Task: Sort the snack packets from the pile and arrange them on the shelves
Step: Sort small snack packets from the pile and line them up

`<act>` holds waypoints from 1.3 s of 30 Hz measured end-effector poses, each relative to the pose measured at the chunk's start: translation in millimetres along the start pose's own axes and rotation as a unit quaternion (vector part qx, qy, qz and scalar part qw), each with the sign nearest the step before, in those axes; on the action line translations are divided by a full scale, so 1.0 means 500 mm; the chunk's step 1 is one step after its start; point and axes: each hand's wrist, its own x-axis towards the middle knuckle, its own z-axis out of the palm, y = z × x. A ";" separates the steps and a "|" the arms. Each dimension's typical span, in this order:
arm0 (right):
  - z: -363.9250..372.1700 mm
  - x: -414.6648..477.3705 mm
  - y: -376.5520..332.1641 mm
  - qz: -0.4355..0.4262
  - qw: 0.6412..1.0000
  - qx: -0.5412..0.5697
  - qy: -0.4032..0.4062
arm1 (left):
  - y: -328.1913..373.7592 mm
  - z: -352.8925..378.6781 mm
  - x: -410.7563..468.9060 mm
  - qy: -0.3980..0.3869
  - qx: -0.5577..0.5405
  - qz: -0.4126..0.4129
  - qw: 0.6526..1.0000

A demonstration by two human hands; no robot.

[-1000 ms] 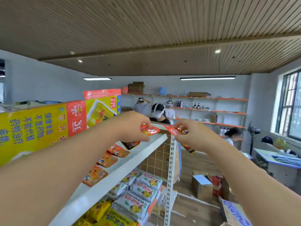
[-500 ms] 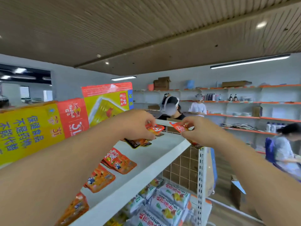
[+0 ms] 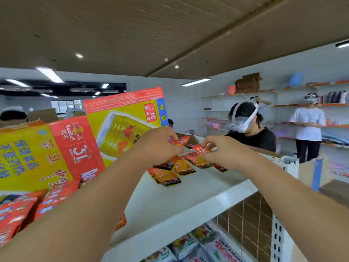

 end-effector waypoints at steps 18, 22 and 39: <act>0.151 0.175 0.004 -0.084 0.993 -0.001 -0.087 | -0.088 0.057 -0.030 0.094 -0.010 -0.155 0.983; 0.172 0.200 0.000 -0.091 0.991 -0.021 -0.093 | -0.086 0.063 -0.032 0.088 0.006 -0.151 0.985; 0.230 0.229 0.022 -0.112 0.991 -0.025 -0.063 | -0.079 0.075 -0.029 0.063 0.042 -0.155 0.985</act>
